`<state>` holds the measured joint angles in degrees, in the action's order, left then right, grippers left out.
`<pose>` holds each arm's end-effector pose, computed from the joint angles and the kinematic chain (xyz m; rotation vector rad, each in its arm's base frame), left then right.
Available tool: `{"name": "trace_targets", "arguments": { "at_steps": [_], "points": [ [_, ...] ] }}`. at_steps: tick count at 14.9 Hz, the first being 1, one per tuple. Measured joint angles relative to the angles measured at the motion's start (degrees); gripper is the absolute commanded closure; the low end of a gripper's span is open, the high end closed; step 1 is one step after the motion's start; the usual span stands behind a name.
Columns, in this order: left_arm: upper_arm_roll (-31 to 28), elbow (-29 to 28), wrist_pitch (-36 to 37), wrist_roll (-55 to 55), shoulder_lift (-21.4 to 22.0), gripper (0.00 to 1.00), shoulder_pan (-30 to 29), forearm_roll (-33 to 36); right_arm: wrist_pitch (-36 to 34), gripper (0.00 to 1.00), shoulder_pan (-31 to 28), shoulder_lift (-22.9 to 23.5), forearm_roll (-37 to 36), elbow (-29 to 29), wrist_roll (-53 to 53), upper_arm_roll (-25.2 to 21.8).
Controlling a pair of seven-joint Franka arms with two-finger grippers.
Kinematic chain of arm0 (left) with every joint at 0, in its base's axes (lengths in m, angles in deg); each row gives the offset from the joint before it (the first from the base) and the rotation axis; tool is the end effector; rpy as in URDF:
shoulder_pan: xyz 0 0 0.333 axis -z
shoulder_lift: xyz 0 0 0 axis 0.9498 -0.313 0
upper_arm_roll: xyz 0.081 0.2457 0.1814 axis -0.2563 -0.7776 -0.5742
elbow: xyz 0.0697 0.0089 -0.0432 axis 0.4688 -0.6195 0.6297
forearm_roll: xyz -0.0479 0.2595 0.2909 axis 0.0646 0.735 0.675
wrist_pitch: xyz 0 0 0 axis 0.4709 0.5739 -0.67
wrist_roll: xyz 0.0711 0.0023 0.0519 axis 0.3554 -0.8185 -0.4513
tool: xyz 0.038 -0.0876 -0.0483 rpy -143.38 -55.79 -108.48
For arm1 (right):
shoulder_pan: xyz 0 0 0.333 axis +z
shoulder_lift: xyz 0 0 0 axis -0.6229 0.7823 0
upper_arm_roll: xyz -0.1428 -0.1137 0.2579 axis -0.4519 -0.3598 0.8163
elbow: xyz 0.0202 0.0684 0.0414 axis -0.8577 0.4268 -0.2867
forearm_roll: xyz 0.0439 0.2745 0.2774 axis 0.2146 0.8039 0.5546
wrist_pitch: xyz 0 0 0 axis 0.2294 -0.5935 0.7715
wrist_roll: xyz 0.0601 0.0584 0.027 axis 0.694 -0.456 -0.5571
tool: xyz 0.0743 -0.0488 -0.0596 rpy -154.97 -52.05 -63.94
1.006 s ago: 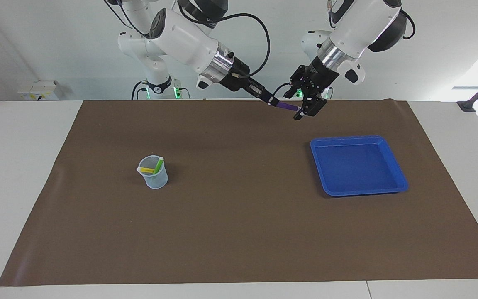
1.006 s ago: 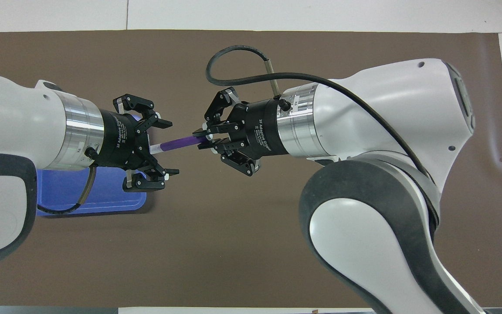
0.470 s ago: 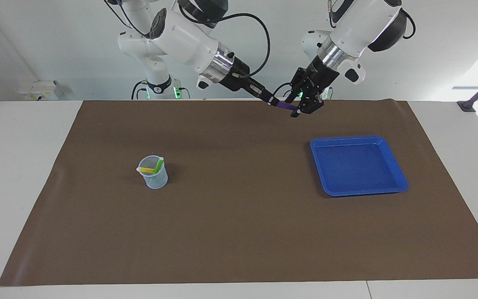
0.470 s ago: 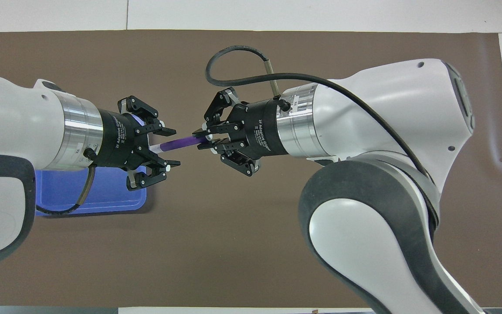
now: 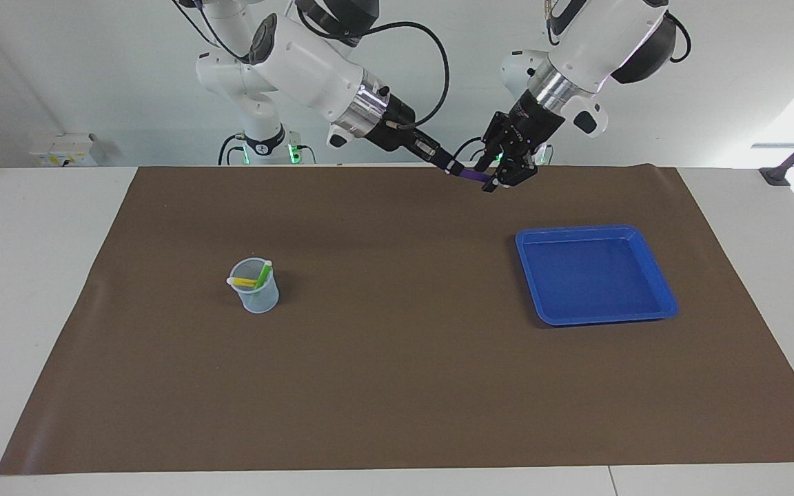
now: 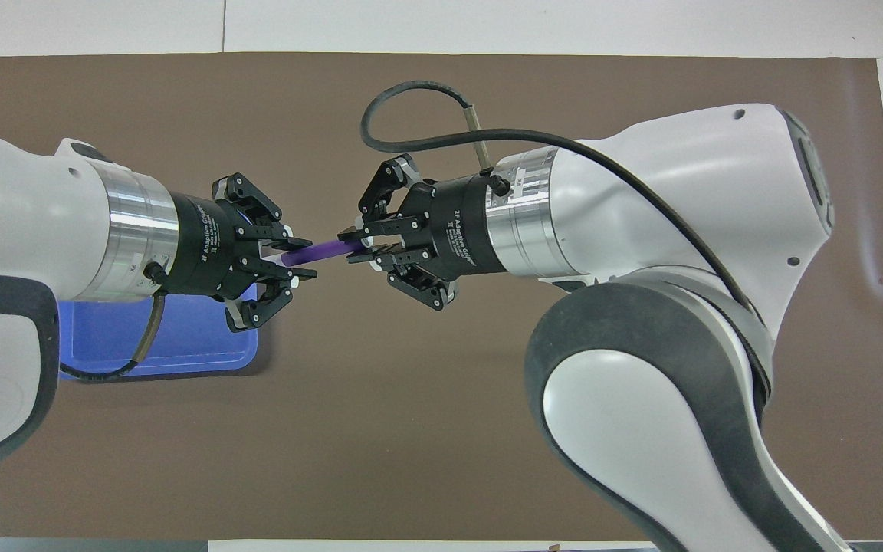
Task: Right arm passes pens to left for tray arrangement
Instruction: 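Close the left gripper on the purple pen held by the right gripper, then open the right gripper and withdraw while the left gripper lowers the pen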
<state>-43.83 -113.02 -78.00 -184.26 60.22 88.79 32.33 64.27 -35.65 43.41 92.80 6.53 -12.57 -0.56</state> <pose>0.4912 -0.2508 0.6209 1.8944 2.0479 -0.4296 0.5357 0.3466 0.6012 -2.0008 1.1664 0.5187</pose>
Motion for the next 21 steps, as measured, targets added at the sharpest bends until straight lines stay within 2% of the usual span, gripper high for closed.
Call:
{"name": "trace_targets", "arguments": {
  "at_steps": [7, 8, 9, 10, 11, 16, 18, 21],
  "points": [
    [-0.08, 0.00, -0.13, 0.58, 0.04, 1.00, 0.00, 0.01, 0.07, 1.00, 0.02, 0.02, 0.00, -0.04, 0.00, 0.02],
    [-0.08, 0.00, -0.13, 0.58, 0.04, 1.00, 0.00, 0.01, 0.07, 0.84, 0.02, 0.02, -0.03, -0.04, 0.00, 0.02],
    [-0.08, -0.01, -0.13, 0.58, 0.04, 1.00, 0.00, 0.01, 0.07, 0.21, 0.02, 0.02, -0.11, -0.05, 0.00, 0.02],
    [-0.07, -0.01, -0.14, 0.58, 0.04, 1.00, 0.00, 0.00, 0.07, 0.05, 0.04, 0.02, -0.38, -0.09, -0.01, 0.05],
    [-0.09, -0.01, -0.15, 0.58, 0.04, 1.00, -0.01, 0.00, 0.07, 0.00, 0.07, 0.02, -1.65, -0.13, -0.02, 0.06],
    [-0.51, -0.01, -1.39, 0.58, 0.05, 1.00, -0.08, 0.00, -1.47, 0.00, 0.03, 0.01, -10.55, -0.12, -0.45, -0.29],
    [-0.65, -0.02, -1.57, 1.93, 0.05, 1.00, -0.12, 0.01, -4.95, 0.00, 0.00, -0.12, -15.46, -0.12, -3.11, -1.70],
    [-0.91, -0.53, -1.36, 11.94, 0.05, 1.00, -1.73, 0.03, -12.25, 0.00, -0.11, -0.65, -22.12, -0.04, -11.33, -5.57]
  ]
}}
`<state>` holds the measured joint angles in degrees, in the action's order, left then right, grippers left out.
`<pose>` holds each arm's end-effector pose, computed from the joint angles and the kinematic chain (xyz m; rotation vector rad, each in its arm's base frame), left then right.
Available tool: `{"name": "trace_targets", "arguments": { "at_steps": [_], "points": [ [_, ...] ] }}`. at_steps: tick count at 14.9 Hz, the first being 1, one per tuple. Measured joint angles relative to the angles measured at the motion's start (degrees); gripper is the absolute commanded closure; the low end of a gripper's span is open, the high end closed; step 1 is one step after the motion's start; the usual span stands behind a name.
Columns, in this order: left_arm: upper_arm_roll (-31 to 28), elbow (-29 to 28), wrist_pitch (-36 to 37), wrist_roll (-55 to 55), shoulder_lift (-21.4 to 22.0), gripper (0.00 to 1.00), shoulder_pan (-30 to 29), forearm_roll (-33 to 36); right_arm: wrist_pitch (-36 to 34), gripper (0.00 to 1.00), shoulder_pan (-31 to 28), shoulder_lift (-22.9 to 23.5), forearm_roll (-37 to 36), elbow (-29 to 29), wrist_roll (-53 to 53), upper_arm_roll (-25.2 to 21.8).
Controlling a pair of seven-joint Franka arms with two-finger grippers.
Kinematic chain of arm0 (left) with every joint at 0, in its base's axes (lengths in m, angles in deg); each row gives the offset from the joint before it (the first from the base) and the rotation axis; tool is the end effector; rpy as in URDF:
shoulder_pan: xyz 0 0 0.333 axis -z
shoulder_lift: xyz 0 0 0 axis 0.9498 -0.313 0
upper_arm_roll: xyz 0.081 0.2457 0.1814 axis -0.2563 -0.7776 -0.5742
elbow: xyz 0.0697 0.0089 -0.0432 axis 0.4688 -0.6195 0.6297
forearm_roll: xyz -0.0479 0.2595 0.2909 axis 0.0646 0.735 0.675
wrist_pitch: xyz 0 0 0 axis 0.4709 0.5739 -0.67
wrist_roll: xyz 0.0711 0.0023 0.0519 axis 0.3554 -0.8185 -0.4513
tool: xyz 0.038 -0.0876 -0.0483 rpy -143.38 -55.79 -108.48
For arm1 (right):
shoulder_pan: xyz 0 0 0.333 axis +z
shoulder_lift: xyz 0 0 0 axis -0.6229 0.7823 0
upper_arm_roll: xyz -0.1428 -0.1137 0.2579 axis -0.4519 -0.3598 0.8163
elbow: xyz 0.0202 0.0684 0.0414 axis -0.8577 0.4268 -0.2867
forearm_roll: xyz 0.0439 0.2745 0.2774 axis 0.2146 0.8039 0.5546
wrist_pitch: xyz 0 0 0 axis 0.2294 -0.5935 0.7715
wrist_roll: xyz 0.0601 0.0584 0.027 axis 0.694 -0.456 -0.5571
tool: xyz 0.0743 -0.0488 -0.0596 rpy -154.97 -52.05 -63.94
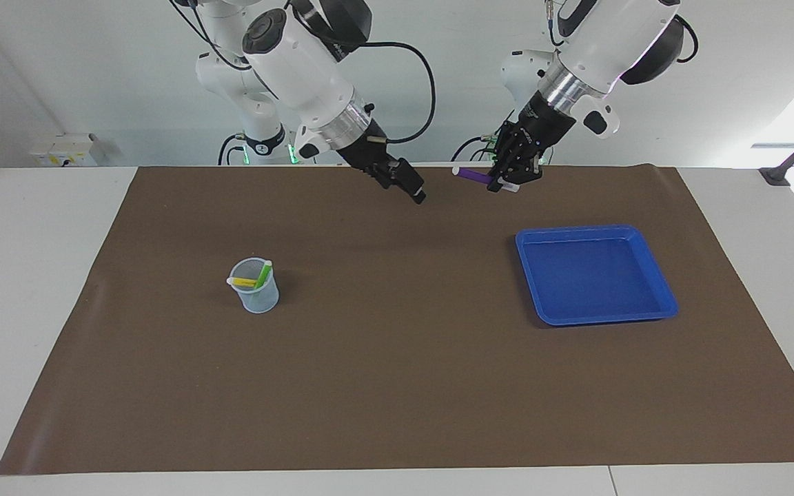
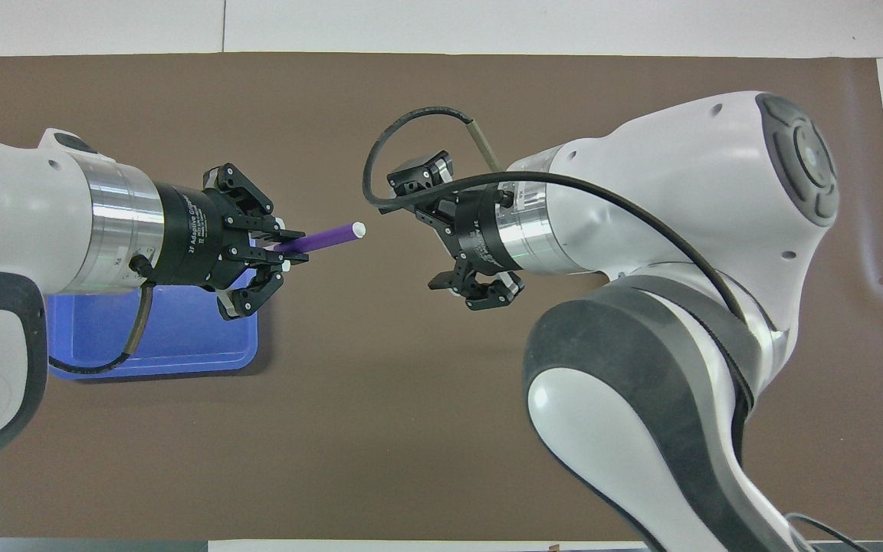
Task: Right arm passes pens to left for tray arrangement
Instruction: 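Open the right gripper and withdraw while the left gripper lowers the pen, then place the purple pen in the tray with the left gripper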
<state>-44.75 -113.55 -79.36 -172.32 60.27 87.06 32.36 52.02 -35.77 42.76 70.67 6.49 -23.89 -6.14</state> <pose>0.5041 -0.2269 0.6192 2.0192 1.8681 -0.3528 0.5491 0.2866 0.5724 -2.5067 0.9806 0.2419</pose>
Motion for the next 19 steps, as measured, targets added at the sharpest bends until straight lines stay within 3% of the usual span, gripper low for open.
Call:
{"name": "trace_targets", "arguments": {
  "at_steps": [3, 7, 12, 17, 19],
  "points": [
    [-0.18, -1.37, 1.31, 14.63, 0.06, 1.00, -3.68, -0.05, -3.46, 0.00, -0.12, -1.03, -5.38, 1.75, -9.14, -3.71],
    [-0.27, -7.06, 3.03, 40.19, 2.15, 1.00, -7.43, -0.04, -3.52, 0.00, -0.12, -3.83, -13.58, 8.17, -18.12, -7.46],
    [-0.60, -12.51, 3.66, 72.35, 2.13, 1.00, -14.48, 3.57, -1.70, 0.00, -0.22, -5.91, -18.27, 13.39, -30.99, -13.11],
    [-0.38, -13.19, -1.32, 89.52, -6.14, 1.00, -15.58, 15.25, 6.29, 0.09, -0.08, -6.27, -28.83, 21.73, -31.82, -13.17],
    [-0.10, -12.64, -4.37, 91.74, -9.87, 1.00, -15.51, 18.71, 10.38, 0.25, -0.07, -6.32, -32.61, 25.10, -31.82, -13.00]
  ]
}}
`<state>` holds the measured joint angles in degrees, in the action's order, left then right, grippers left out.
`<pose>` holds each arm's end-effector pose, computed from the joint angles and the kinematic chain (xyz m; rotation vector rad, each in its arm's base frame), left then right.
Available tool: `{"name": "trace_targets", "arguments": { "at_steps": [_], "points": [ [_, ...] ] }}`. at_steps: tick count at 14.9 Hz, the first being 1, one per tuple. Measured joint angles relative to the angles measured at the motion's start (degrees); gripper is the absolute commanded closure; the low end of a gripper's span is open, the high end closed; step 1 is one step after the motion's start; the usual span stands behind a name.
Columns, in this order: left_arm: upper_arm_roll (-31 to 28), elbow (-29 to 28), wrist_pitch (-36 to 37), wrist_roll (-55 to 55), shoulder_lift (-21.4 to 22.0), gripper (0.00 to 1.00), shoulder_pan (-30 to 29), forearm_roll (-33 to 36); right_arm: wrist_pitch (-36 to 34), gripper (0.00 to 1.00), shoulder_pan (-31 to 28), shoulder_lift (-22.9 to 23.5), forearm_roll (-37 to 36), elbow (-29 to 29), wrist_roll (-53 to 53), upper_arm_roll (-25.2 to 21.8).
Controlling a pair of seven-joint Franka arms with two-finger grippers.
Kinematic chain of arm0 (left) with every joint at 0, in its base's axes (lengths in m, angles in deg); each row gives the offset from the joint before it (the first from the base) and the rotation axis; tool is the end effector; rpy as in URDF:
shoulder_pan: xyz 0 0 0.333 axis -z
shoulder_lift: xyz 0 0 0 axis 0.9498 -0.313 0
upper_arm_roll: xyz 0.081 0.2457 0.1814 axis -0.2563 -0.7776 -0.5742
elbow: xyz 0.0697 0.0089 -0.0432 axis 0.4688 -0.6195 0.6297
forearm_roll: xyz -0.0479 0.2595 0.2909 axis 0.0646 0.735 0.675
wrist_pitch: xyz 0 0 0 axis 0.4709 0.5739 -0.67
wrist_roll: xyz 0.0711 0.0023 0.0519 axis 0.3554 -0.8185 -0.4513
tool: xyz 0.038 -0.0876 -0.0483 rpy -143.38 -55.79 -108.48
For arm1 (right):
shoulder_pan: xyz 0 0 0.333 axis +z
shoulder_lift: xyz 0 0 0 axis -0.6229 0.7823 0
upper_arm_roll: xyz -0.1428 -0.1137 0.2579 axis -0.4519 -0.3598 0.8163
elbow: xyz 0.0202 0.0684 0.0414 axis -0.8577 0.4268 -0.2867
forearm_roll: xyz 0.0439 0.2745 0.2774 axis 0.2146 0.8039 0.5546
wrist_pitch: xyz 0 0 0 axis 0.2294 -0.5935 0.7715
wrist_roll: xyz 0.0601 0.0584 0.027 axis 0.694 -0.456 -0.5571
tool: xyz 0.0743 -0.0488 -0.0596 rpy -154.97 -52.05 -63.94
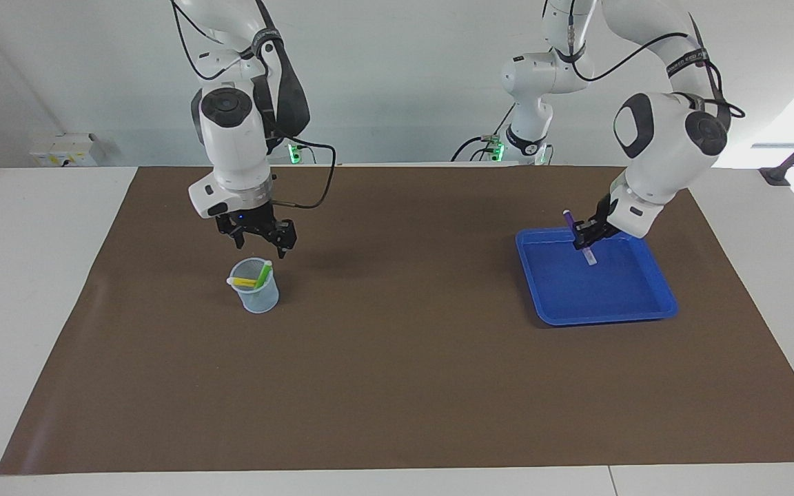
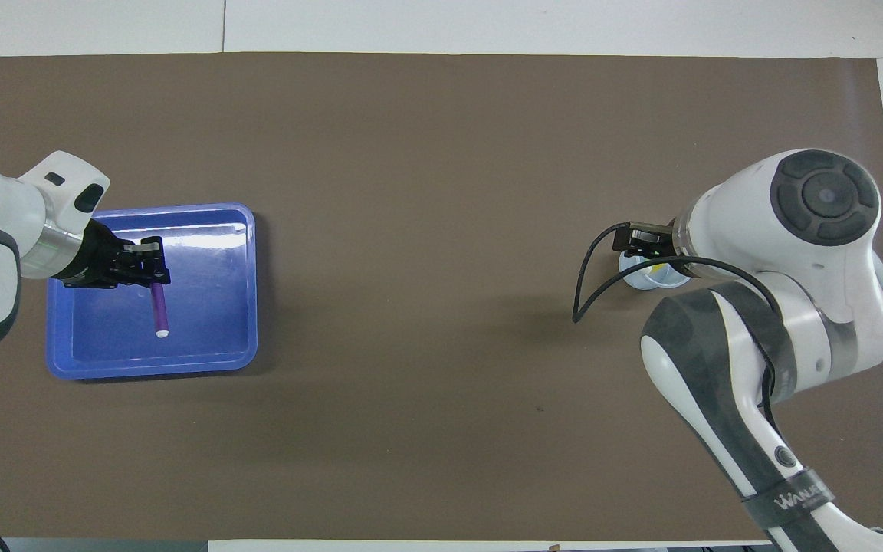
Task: Right arm passes pens to left for tray arrangement
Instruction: 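Place the purple pen in the tray with the left gripper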
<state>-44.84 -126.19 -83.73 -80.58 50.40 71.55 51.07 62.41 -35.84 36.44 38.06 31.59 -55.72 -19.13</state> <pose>0.5579 -0.0561 0.4178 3.0575 0.1807 -0.1867 0.5432 0.1199 0.4301 2.9981 -0.3323 0.1239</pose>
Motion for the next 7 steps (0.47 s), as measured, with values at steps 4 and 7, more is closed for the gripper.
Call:
{"name": "trace_targets", "arguments": {
  "at_steps": [4, 7],
  "points": [
    [0.17, 0.56, -6.43, 2.08, -5.18, 1.00, 0.04, 1.63, 3.78, 0.46, 0.14, -0.03, -5.39, 3.57, -0.29, 0.15],
    [0.14, 0.60, -10.52, 2.82, -8.81, 1.00, 0.01, 2.22, 7.40, 0.48, 0.21, -0.04, -7.49, 5.61, -0.95, 0.24]
  ]
}}
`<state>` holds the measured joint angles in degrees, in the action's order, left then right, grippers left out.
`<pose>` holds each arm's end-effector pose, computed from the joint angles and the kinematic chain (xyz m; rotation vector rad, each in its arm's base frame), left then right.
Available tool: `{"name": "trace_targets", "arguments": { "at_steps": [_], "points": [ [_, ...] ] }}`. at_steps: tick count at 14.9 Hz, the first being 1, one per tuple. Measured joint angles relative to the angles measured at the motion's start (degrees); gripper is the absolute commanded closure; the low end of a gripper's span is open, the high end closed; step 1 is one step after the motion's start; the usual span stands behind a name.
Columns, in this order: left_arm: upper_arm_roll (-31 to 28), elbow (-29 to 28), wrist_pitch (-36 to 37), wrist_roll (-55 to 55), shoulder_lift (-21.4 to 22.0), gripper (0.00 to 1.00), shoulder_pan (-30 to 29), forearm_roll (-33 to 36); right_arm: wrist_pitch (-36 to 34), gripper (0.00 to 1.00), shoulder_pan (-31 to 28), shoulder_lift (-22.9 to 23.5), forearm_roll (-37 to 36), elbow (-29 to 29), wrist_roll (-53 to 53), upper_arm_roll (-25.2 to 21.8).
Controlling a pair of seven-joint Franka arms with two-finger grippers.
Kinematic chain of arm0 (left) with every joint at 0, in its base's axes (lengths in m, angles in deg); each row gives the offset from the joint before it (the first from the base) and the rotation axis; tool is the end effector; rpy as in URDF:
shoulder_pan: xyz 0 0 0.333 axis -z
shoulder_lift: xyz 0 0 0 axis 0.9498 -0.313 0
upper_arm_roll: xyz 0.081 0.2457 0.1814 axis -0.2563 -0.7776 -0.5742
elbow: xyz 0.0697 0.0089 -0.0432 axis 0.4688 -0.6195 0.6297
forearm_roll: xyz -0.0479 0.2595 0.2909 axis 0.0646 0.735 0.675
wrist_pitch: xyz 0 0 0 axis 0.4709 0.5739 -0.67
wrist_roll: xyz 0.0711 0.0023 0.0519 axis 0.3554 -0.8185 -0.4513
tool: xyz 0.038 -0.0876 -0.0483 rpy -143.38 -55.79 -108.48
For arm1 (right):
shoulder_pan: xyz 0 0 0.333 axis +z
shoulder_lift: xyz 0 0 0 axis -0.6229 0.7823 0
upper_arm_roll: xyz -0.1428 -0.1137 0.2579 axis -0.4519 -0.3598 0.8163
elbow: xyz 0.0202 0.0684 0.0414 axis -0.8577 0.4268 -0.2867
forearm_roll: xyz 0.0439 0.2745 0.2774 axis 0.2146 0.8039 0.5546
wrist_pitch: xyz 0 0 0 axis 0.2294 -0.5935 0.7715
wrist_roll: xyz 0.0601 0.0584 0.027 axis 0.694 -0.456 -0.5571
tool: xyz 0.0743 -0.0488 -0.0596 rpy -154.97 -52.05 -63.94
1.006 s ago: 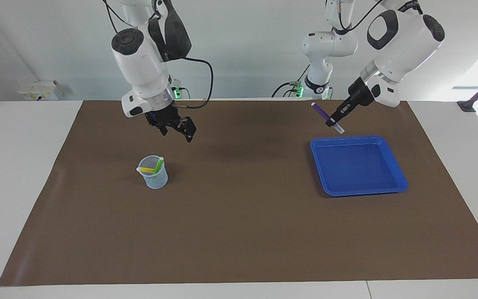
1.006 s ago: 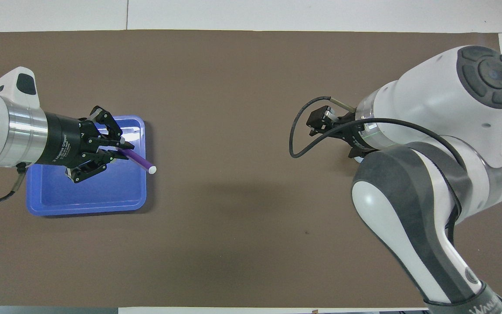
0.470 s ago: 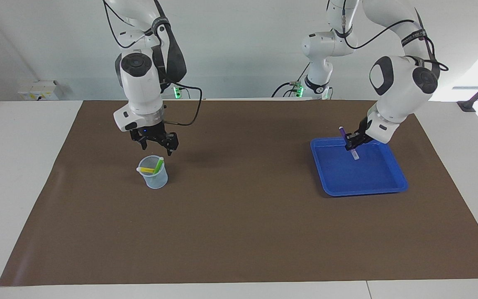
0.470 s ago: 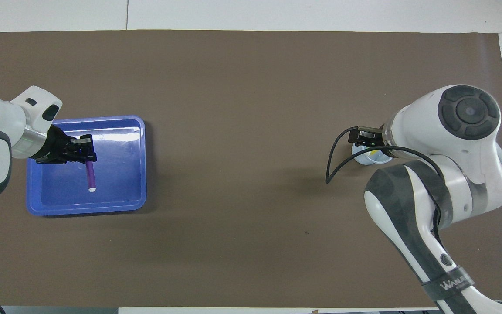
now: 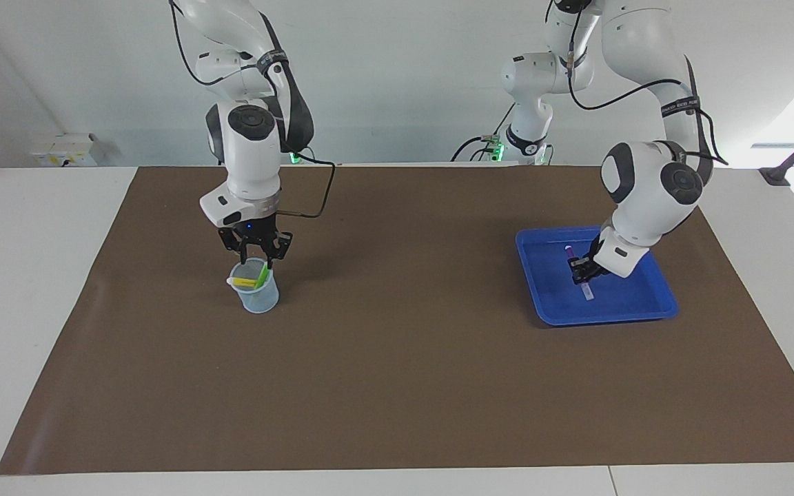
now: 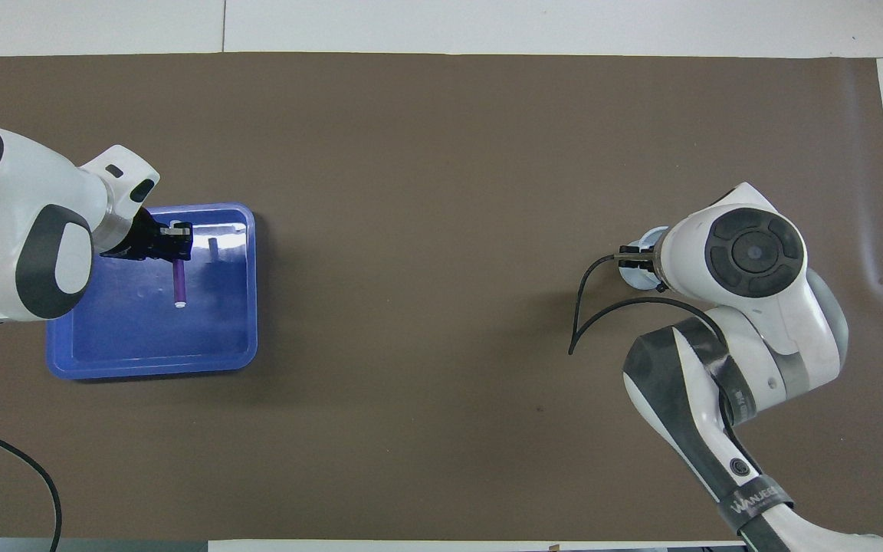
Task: Right arm passes pens to left for tray arrangement
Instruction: 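Place the purple pen in the tray with the left gripper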
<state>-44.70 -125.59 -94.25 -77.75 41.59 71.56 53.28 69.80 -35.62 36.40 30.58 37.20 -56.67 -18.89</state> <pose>0.5893 -0.0557 0.3483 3.0816 0.0908 -0.1184 0.5334 0.1213 0.3976 2.9310 -0.1497 0.2151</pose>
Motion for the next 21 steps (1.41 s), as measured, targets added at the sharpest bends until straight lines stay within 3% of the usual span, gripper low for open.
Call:
{"name": "trace_targets", "arguments": {
  "at_steps": [8, 12, 13, 14, 16, 21],
  "points": [
    [-0.07, 0.04, -2.27, 0.28, -2.69, 1.00, -0.04, 0.34, 2.11, 0.50, 0.30, -0.65, -0.06, 2.04, -0.20, 1.69],
    [-0.10, -0.42, -2.26, 0.29, -2.74, 1.00, -0.06, 0.34, 2.31, 0.61, 0.31, -0.94, -0.07, 2.82, -1.56, 1.79],
    [-0.12, -0.57, -2.26, 0.28, -2.75, 0.39, -0.09, 0.34, 2.33, 0.71, 0.31, -1.03, -0.08, 2.87, -1.78, 1.79],
    [-0.16, -0.73, -2.26, 0.29, -2.75, 0.00, -0.11, 0.34, 2.33, 0.82, 0.31, -1.12, -0.21, 2.90, -2.07, 1.79],
    [-0.22, -0.89, -2.26, 0.28, -2.75, 0.00, -0.14, 0.34, 2.43, 0.99, 0.30, -1.22, -1.61, 2.97, -2.27, 1.79],
    [-0.39, -0.92, -2.26, 0.28, -2.75, 0.00, -0.28, 0.34, 3.12, 1.00, 0.31, -1.35, -2.73, 3.06, -2.31, 1.80]
  ]
}}
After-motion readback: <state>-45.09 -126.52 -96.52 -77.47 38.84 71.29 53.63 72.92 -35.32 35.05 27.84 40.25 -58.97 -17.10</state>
